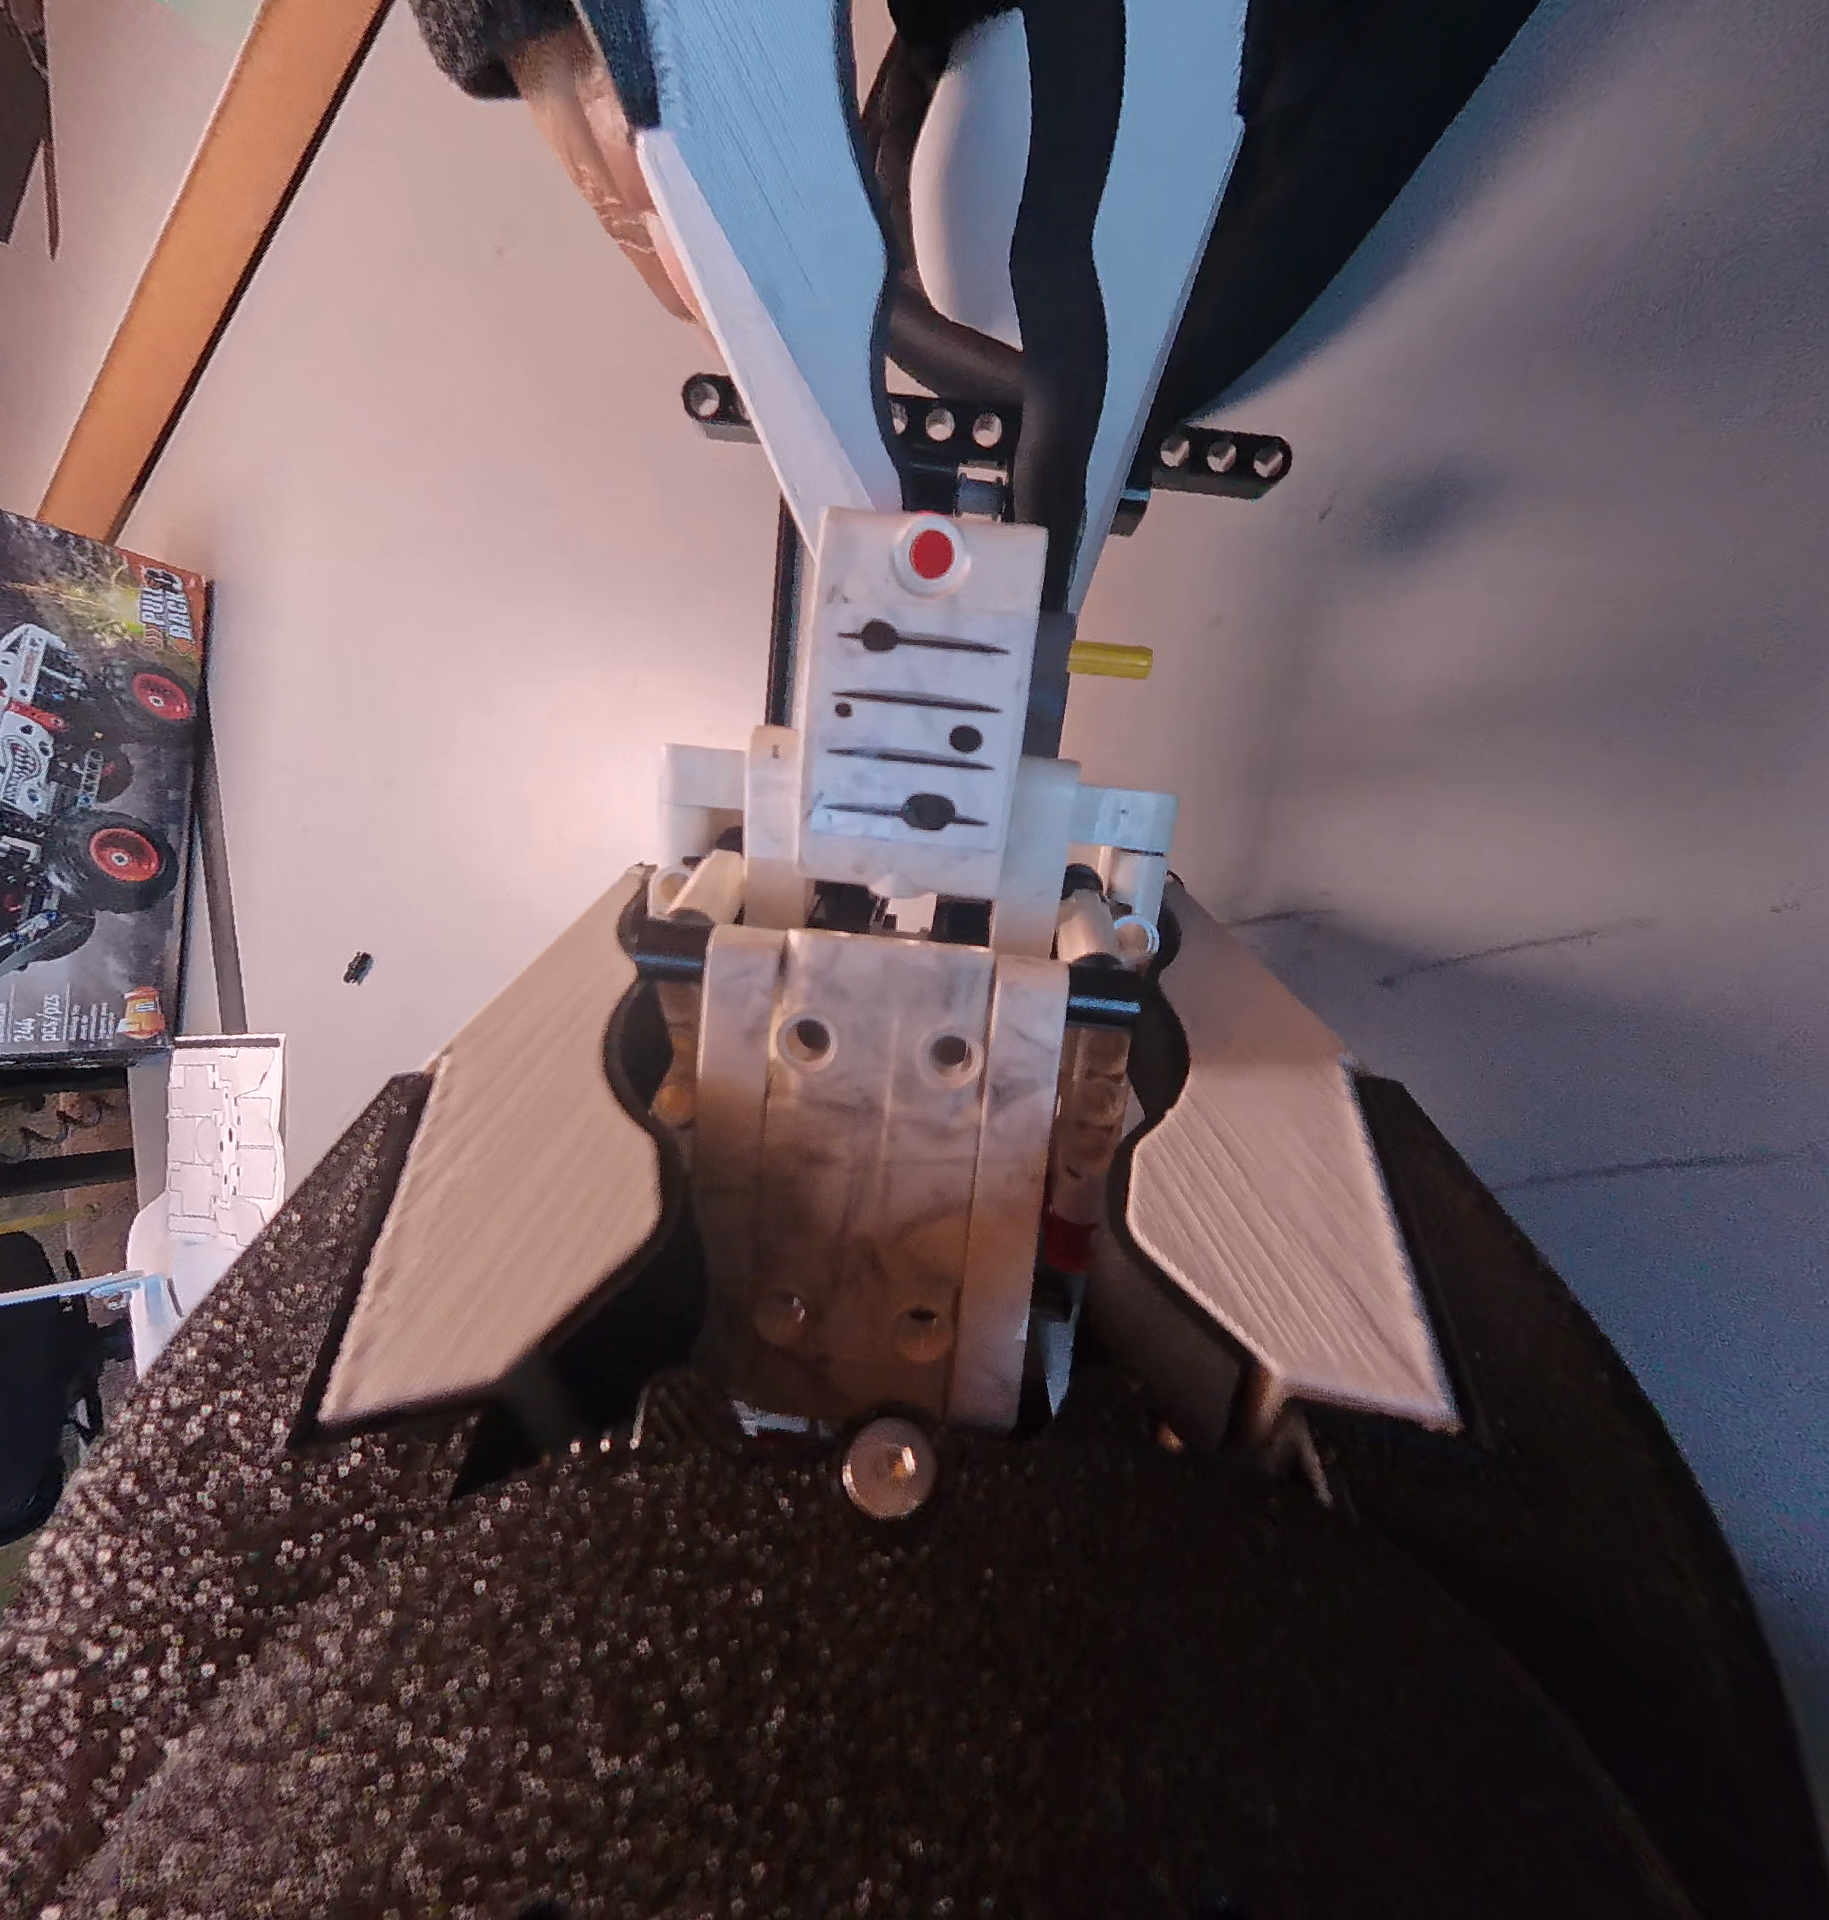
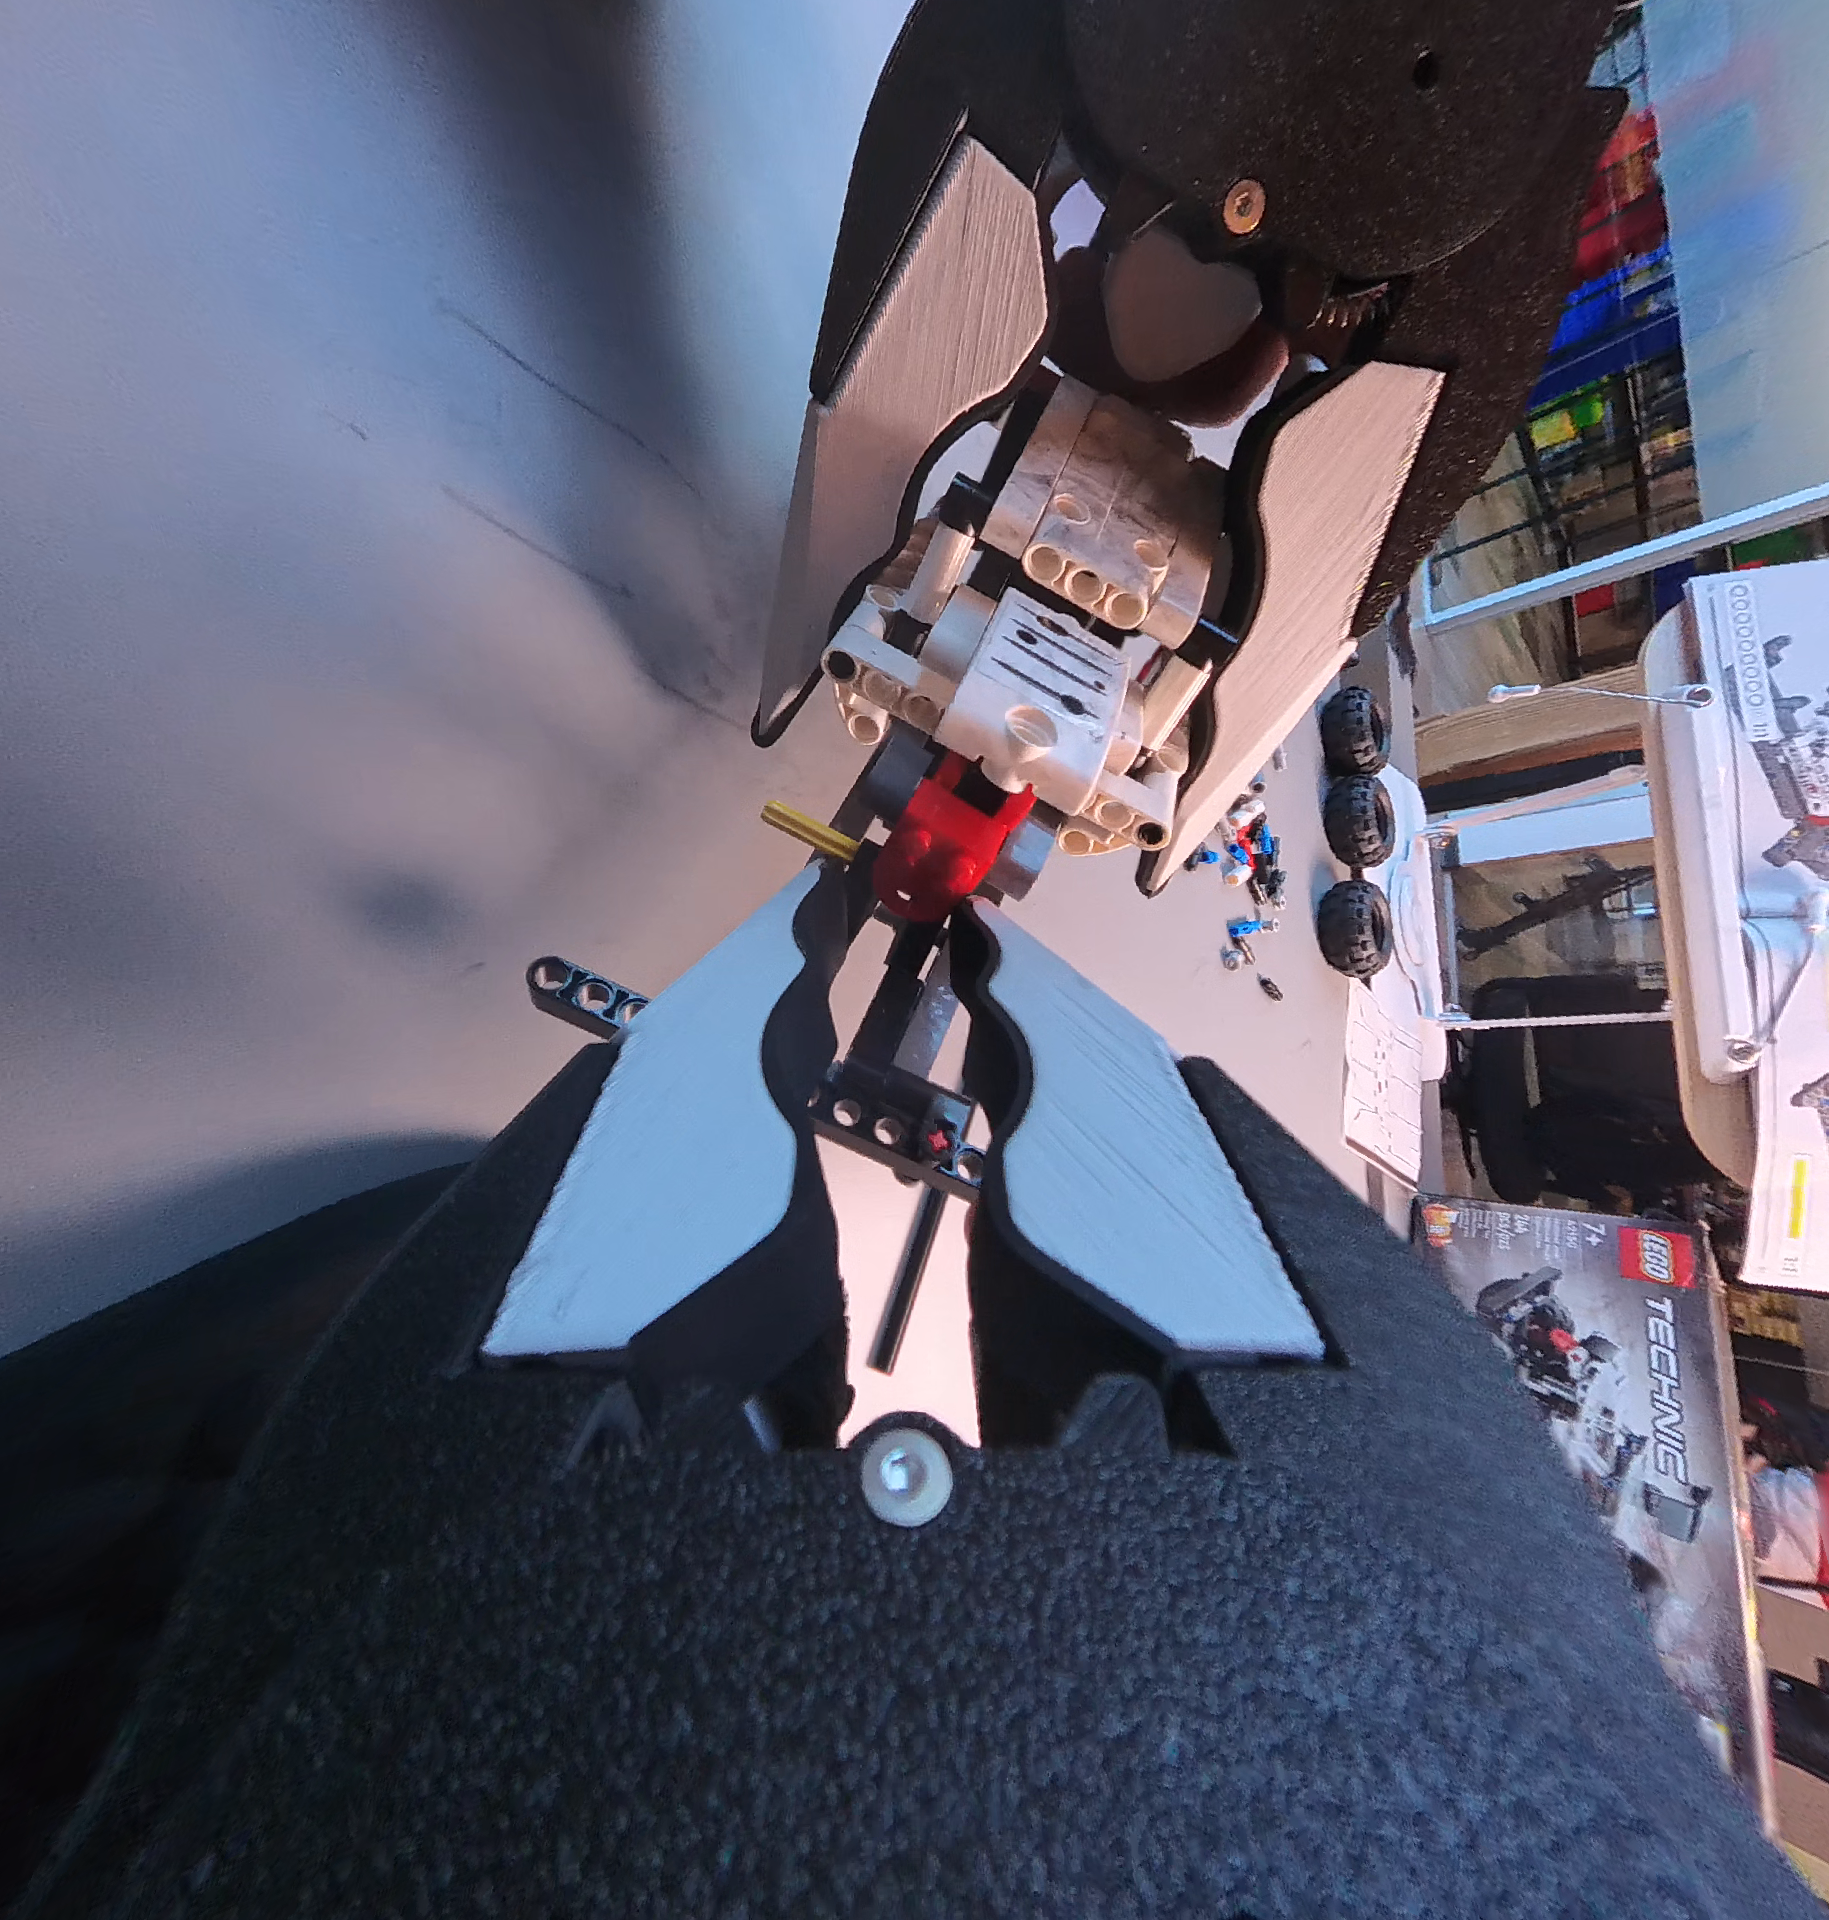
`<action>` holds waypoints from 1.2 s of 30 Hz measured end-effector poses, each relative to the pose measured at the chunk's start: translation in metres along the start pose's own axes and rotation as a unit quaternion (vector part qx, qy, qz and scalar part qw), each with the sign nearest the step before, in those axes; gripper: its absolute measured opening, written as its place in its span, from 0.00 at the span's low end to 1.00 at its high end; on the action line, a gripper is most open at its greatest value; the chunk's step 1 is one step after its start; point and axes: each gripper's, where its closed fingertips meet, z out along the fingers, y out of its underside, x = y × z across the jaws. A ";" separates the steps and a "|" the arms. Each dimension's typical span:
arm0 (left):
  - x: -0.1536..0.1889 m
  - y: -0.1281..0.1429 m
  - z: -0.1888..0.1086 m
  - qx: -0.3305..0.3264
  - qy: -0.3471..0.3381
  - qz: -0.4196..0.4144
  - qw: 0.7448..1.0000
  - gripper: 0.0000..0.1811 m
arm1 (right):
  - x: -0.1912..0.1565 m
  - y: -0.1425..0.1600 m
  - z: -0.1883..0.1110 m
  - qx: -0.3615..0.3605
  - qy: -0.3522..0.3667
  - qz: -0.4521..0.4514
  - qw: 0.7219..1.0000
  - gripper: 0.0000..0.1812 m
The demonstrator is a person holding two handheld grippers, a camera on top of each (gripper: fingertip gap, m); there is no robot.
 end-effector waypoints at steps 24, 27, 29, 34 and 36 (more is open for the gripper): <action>-0.021 0.038 -0.001 -0.117 0.213 0.179 0.953 0.49 | 0.034 0.100 -0.013 -0.016 -0.133 0.344 0.930 0.13; -0.023 0.051 -0.001 -0.159 0.226 0.247 0.929 0.50 | 0.018 0.109 0.008 -0.058 -0.177 0.323 0.928 0.16; -0.025 0.060 -0.003 -0.181 0.222 0.294 0.912 0.50 | 0.011 0.115 0.017 -0.091 -0.199 0.306 0.926 0.19; -0.036 0.068 -0.022 -0.201 0.184 0.324 0.906 0.50 | 0.016 0.117 0.022 -0.084 -0.221 0.331 0.914 0.06; -0.042 0.062 -0.037 -0.191 0.162 0.280 0.927 0.50 | 0.018 0.119 0.024 -0.089 -0.209 0.333 0.915 0.02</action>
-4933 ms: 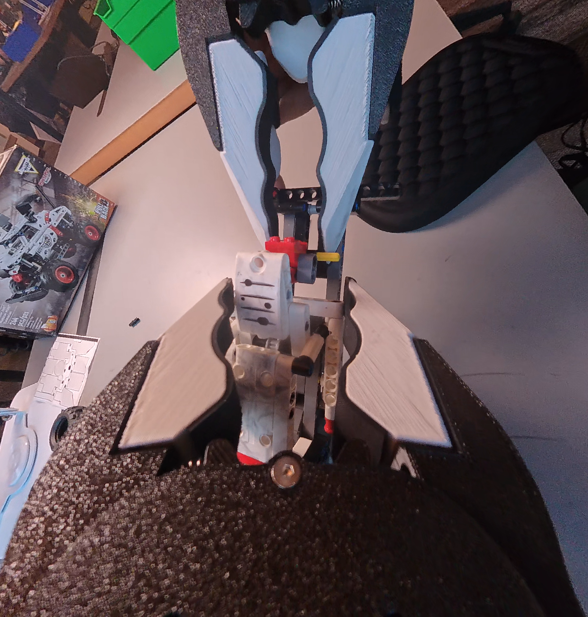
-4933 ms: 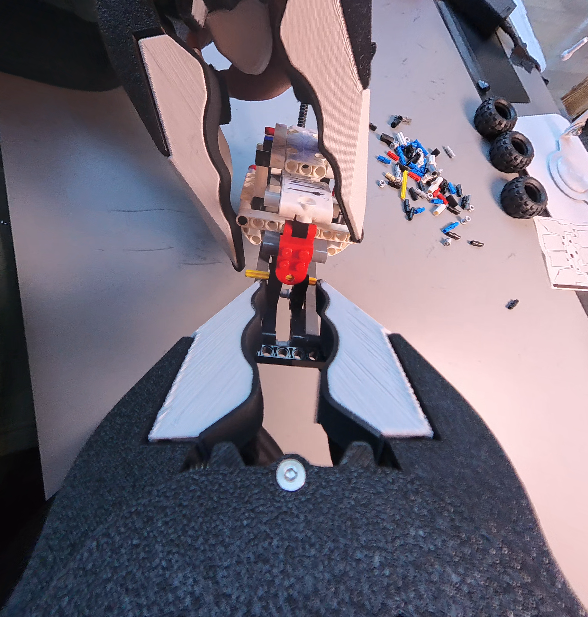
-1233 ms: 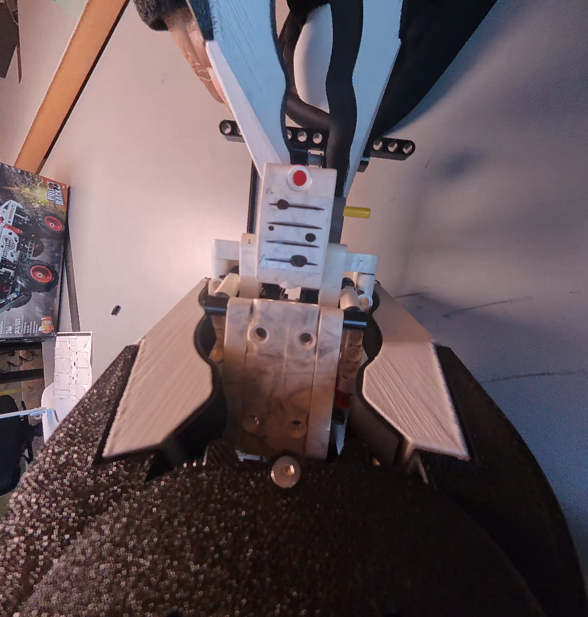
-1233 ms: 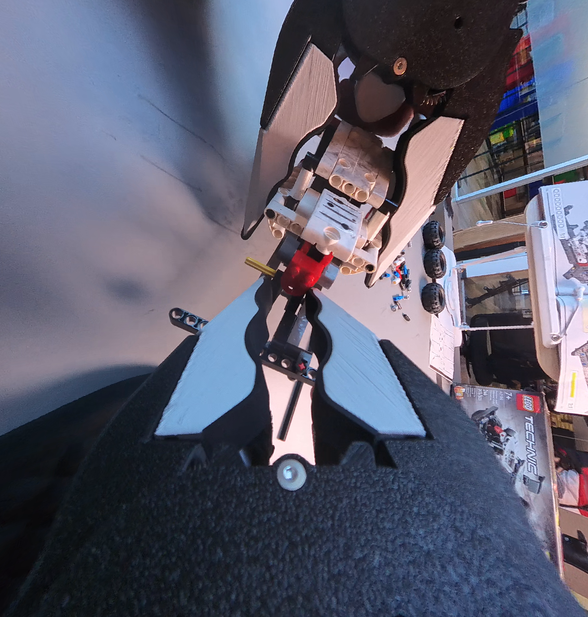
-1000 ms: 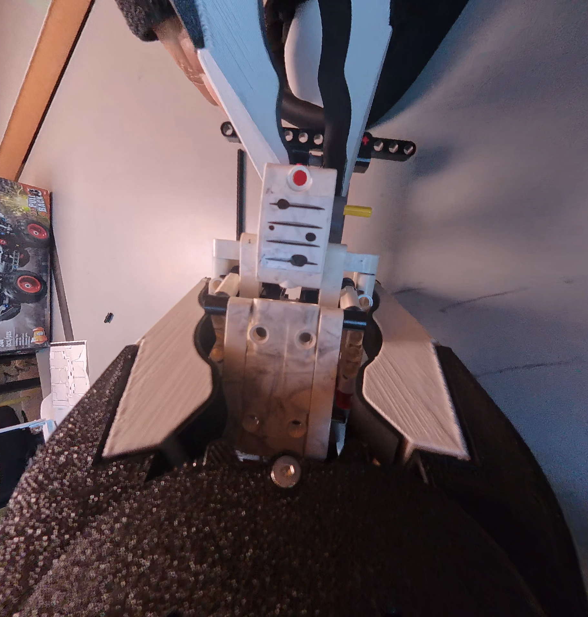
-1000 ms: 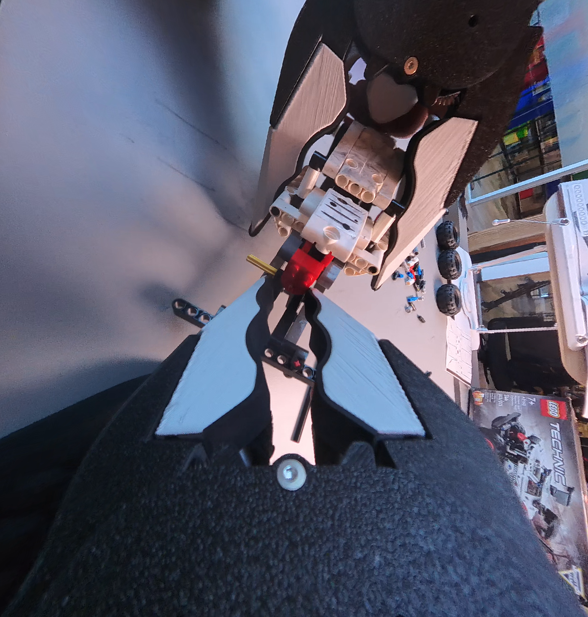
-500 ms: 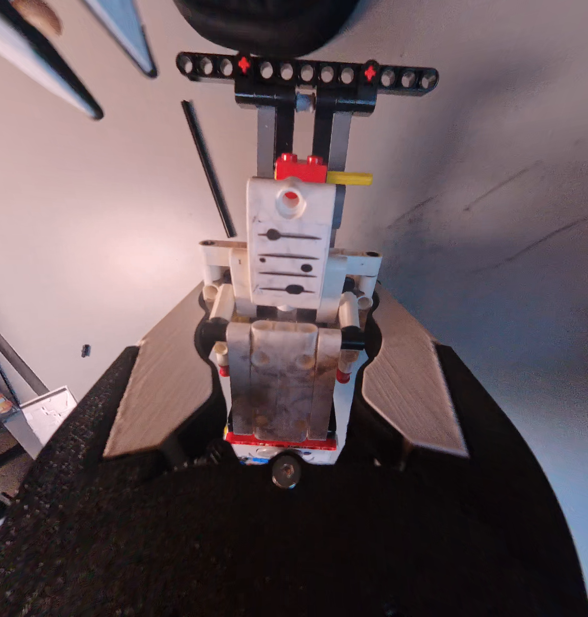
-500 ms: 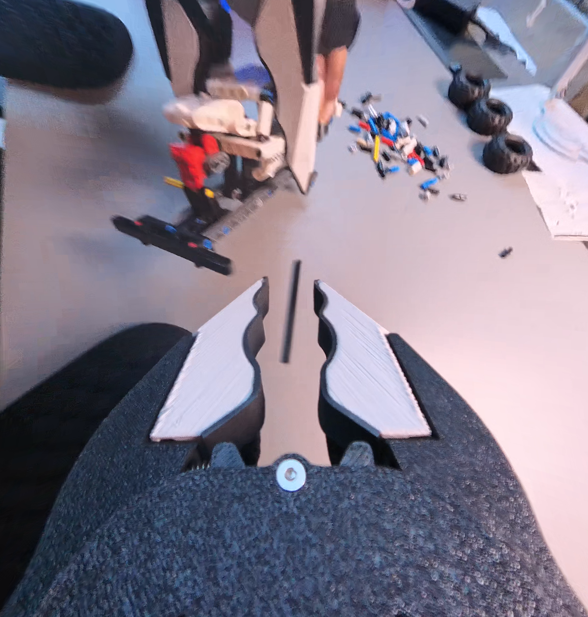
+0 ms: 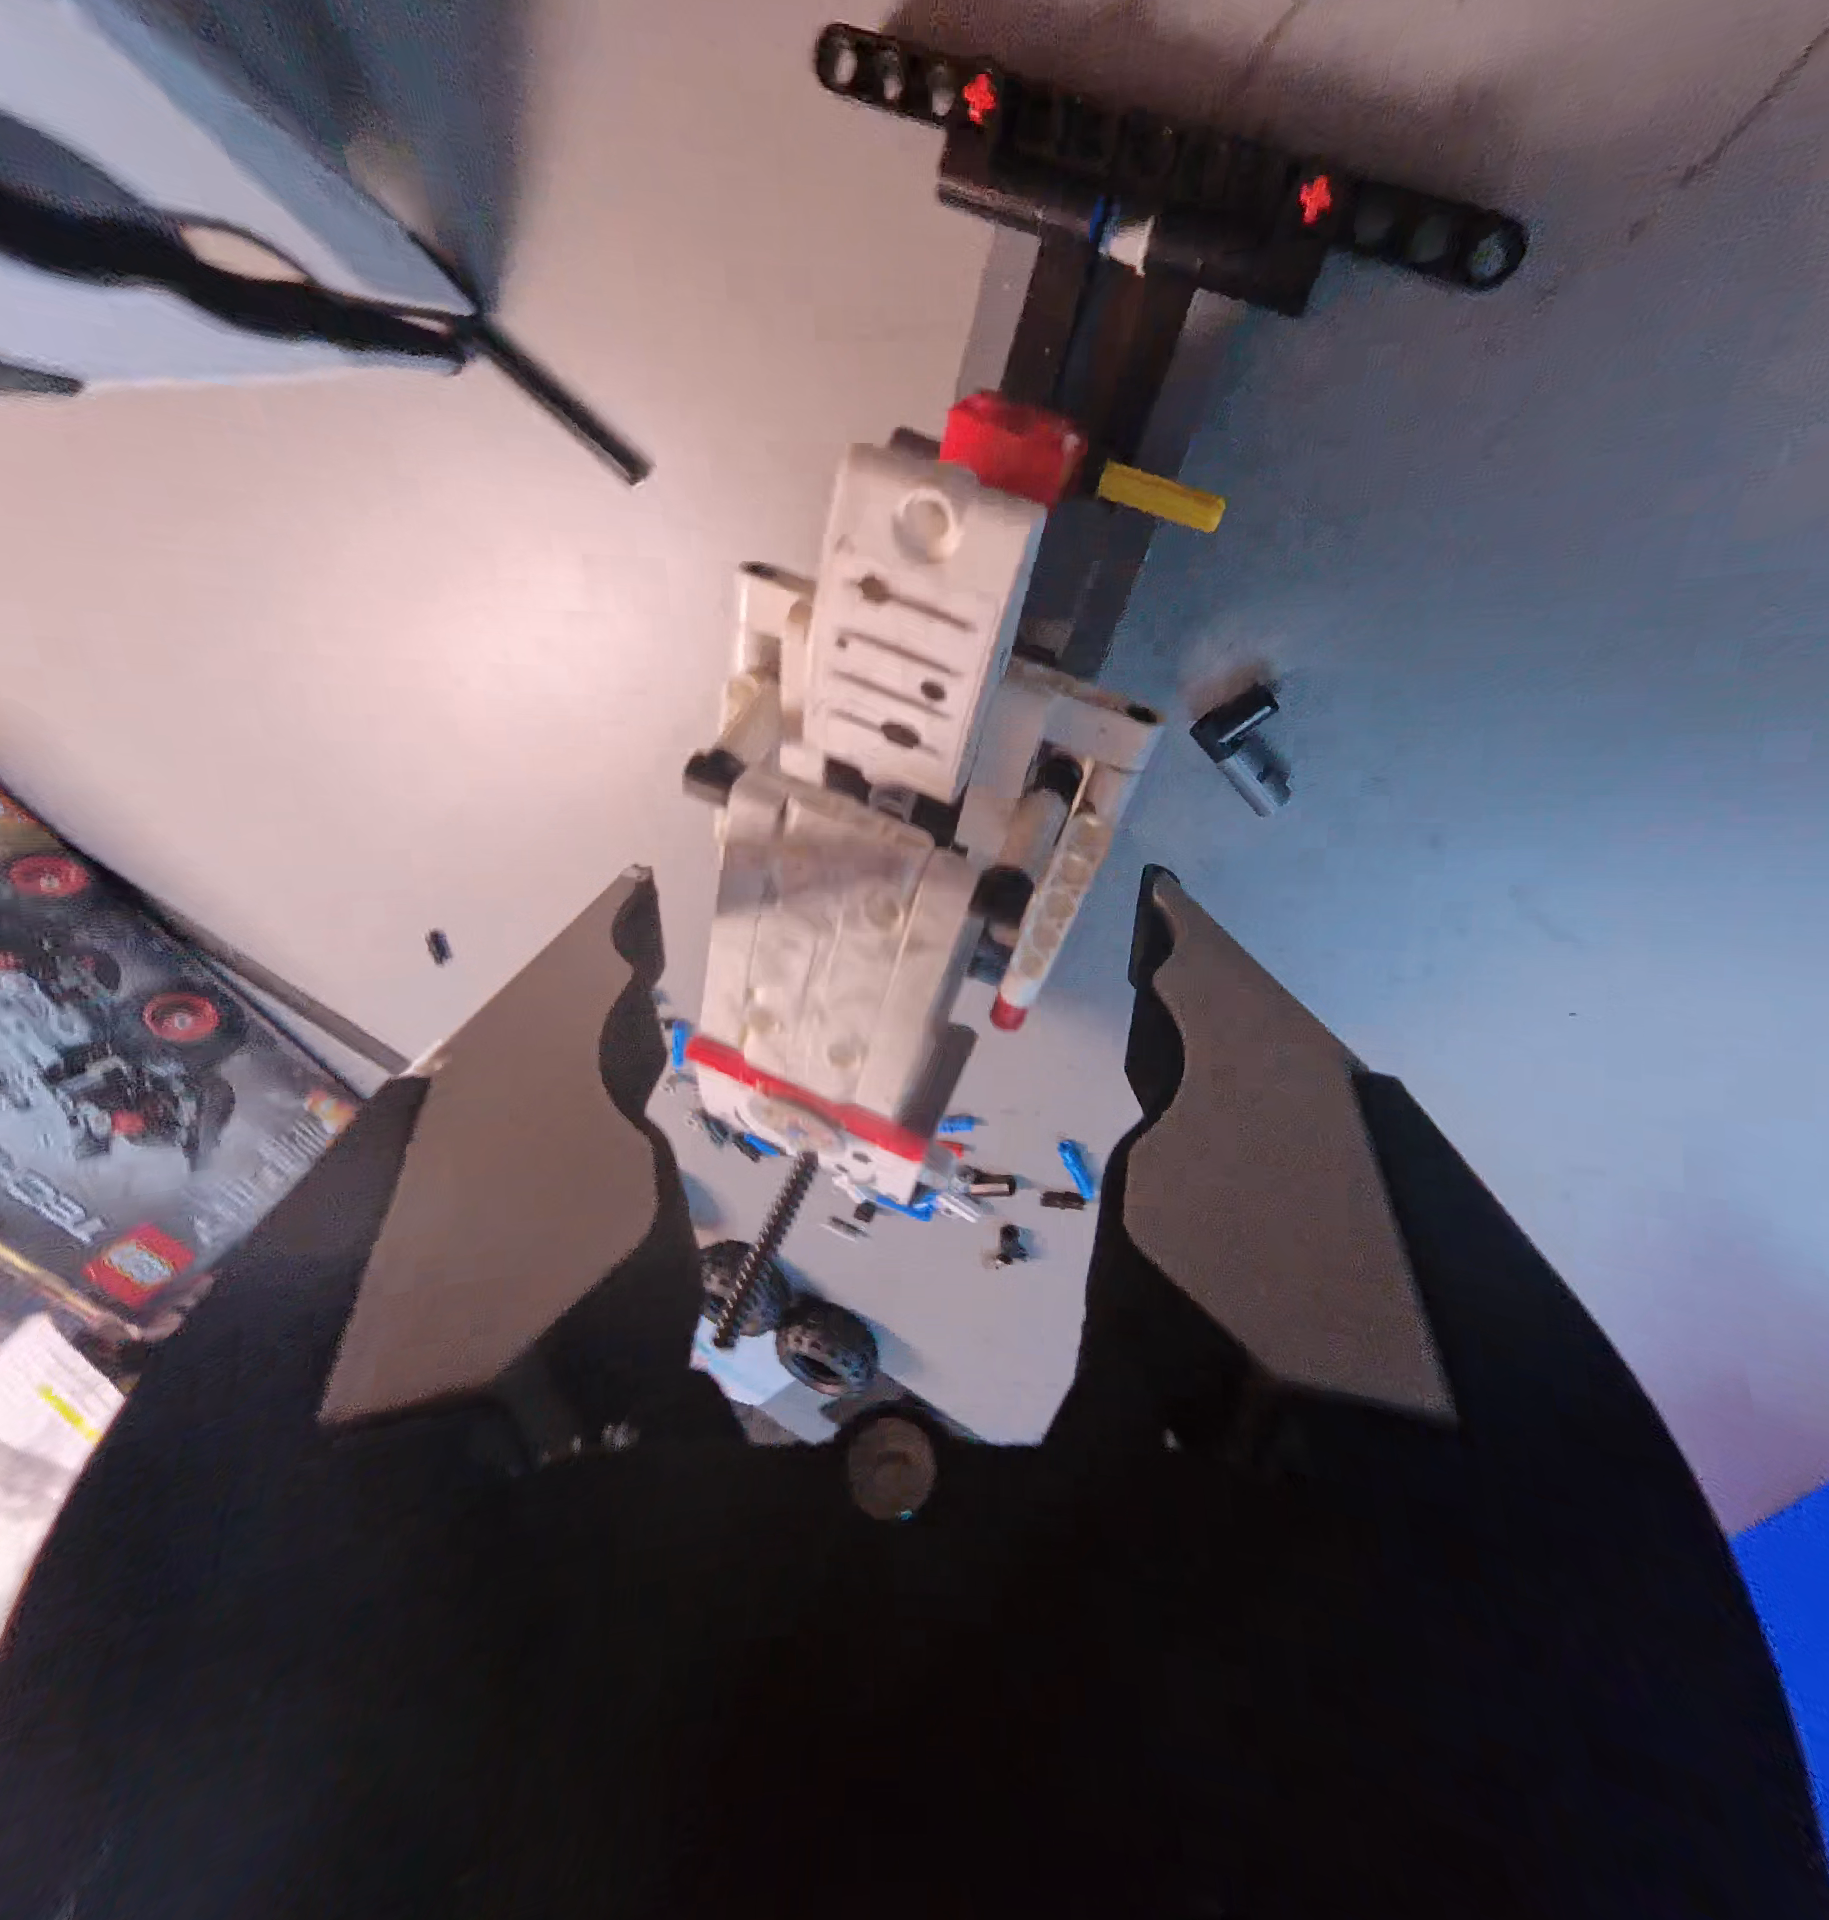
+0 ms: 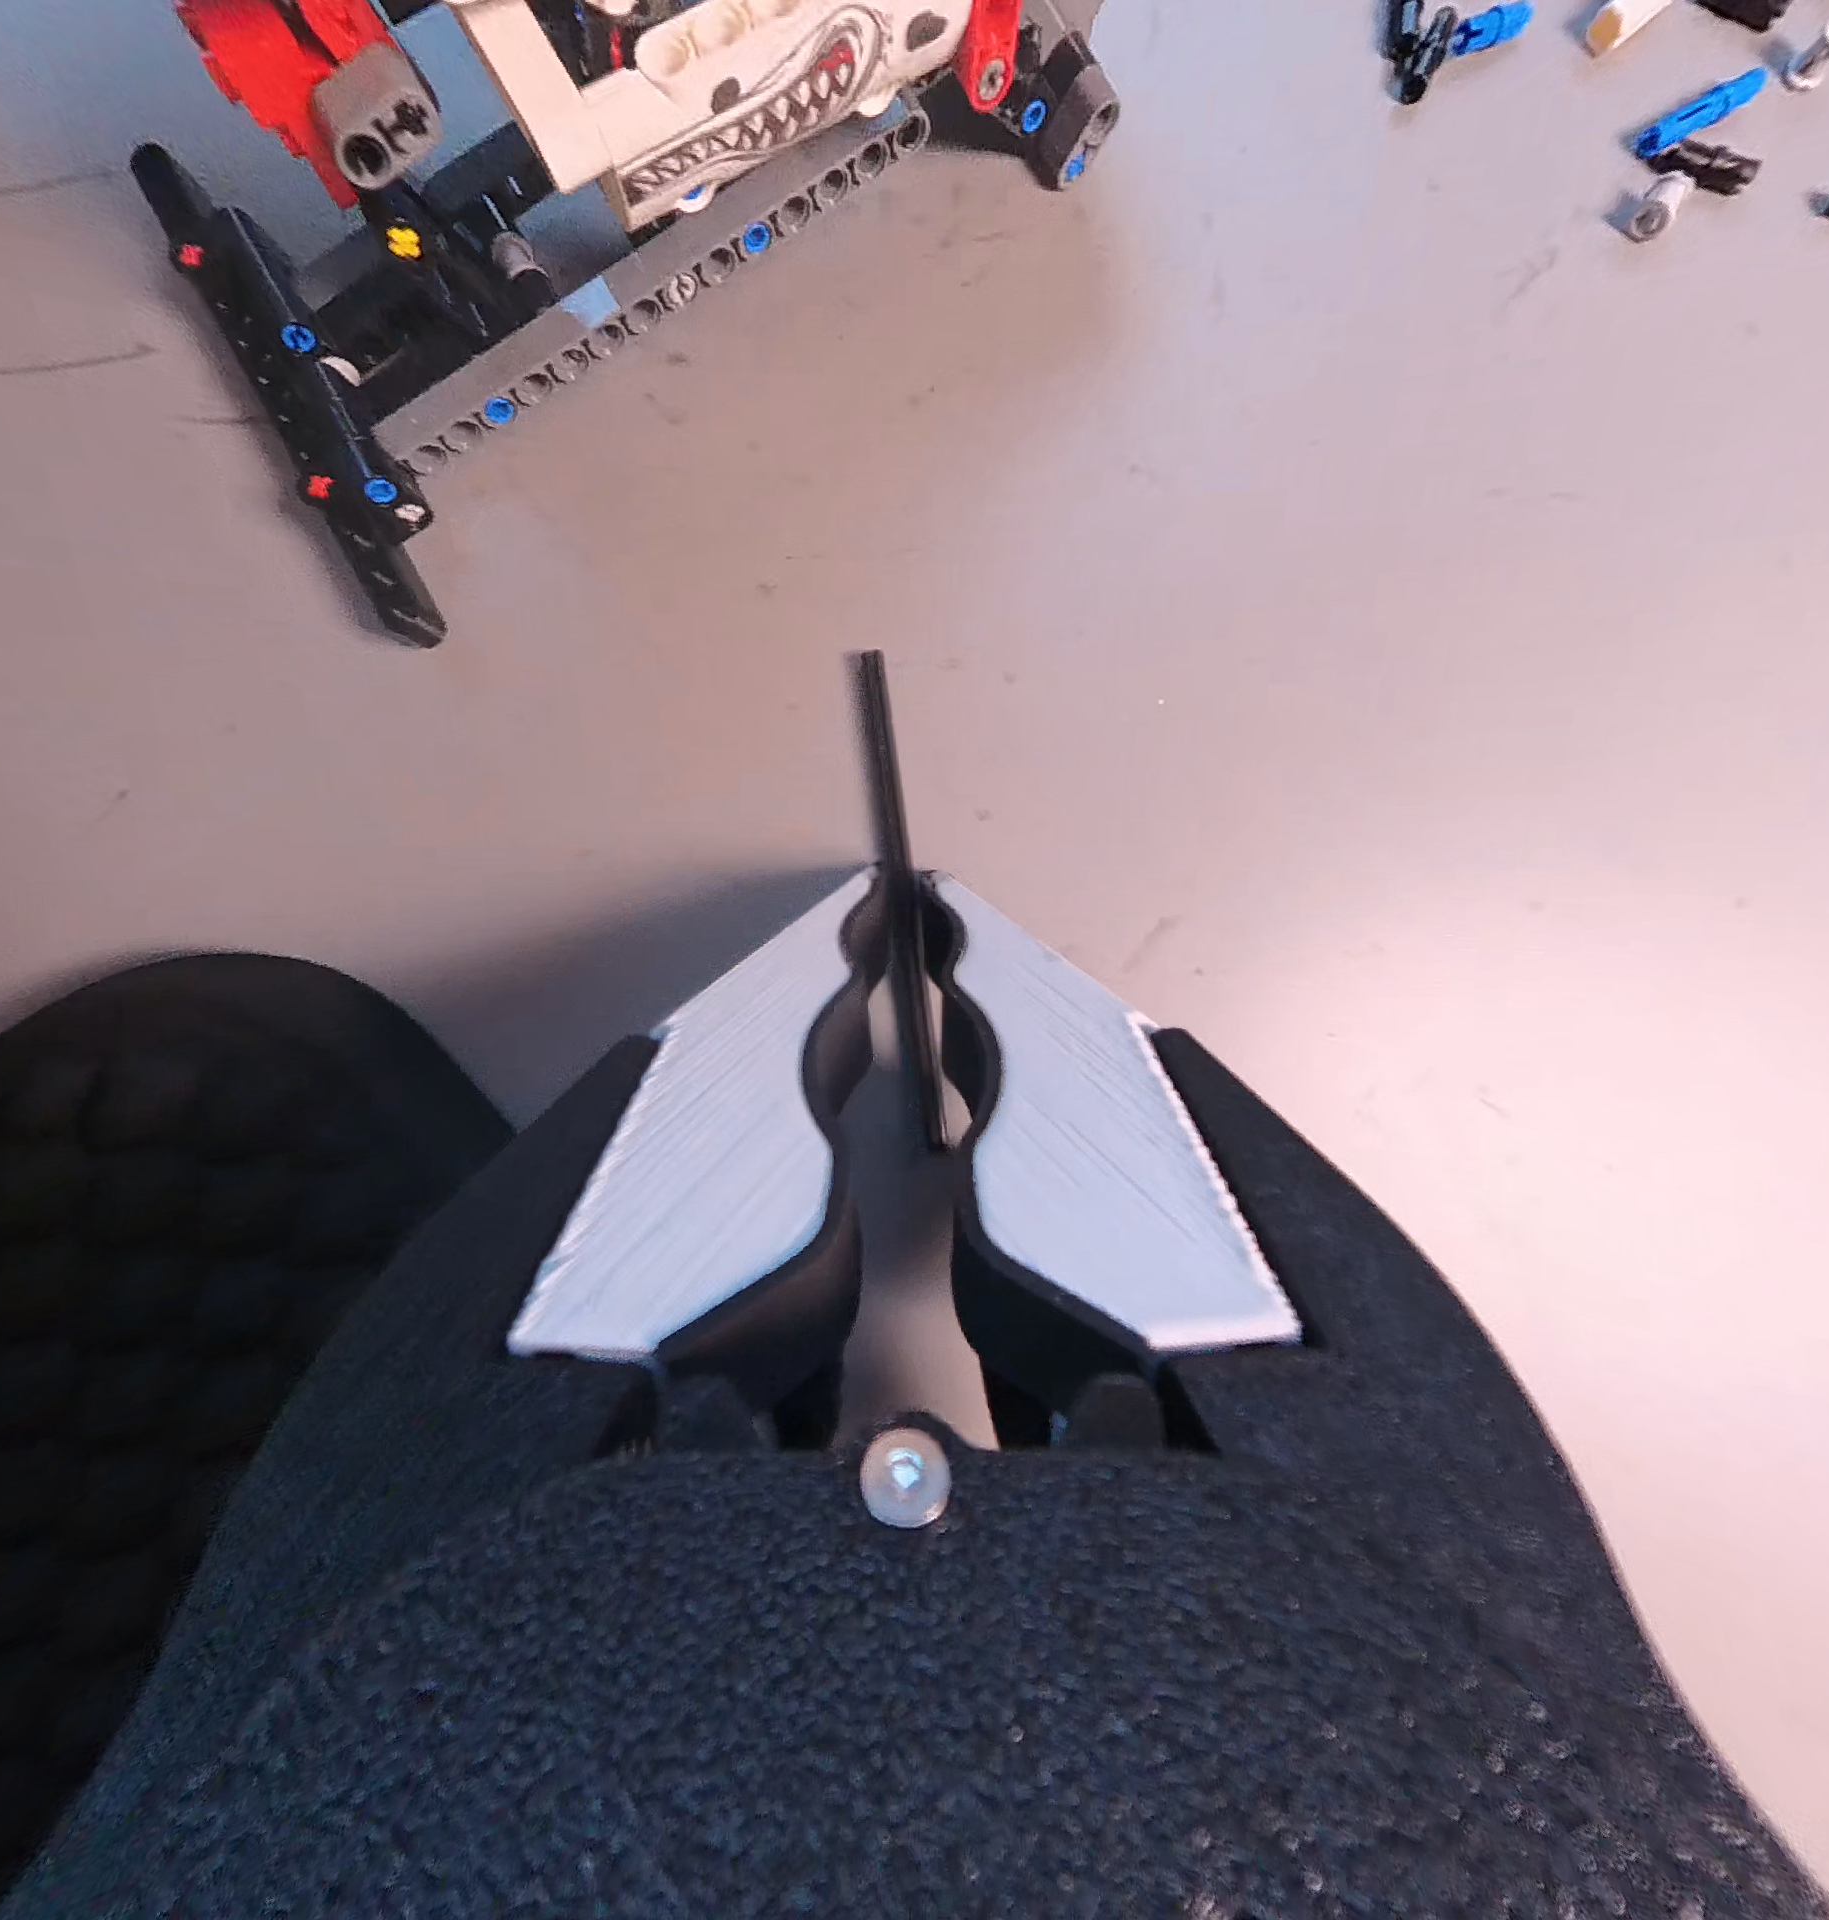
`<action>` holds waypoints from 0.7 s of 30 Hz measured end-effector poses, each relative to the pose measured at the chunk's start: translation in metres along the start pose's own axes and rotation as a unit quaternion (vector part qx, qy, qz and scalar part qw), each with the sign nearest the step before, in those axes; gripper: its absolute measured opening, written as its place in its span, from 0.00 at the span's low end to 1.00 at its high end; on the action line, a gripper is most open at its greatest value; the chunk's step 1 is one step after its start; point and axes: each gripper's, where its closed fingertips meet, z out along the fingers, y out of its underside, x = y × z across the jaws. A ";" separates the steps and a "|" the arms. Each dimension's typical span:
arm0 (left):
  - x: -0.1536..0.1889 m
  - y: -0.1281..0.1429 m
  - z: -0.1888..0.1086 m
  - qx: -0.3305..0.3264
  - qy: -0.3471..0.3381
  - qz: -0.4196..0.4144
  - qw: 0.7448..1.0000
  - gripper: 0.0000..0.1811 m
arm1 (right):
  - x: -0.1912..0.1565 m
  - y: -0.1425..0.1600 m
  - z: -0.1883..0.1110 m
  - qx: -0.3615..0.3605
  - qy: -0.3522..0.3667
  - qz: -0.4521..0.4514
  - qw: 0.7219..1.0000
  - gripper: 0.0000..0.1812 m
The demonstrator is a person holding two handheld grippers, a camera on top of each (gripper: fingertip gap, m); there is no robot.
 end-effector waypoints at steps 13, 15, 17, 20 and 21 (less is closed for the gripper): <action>-0.014 -0.080 -0.064 0.377 -0.102 -0.506 0.769 0.21 | -0.084 -0.105 -0.055 0.172 0.065 -0.183 0.966 0.01; -0.016 -0.090 -0.070 0.400 -0.110 -0.503 0.758 0.16 | -0.097 -0.114 -0.060 0.165 0.069 -0.207 0.962 0.01; -0.013 -0.095 -0.076 0.402 -0.115 -0.491 0.764 0.09 | -0.107 -0.117 -0.063 0.162 0.065 -0.218 0.960 0.01; -0.007 -0.103 -0.085 0.406 -0.120 -0.472 0.774 0.02 | -0.115 -0.120 -0.064 0.163 0.064 -0.218 0.960 0.01; -0.005 -0.105 -0.087 0.408 -0.118 -0.470 0.774 0.02 | -0.117 -0.121 -0.064 0.163 0.065 -0.219 0.960 0.01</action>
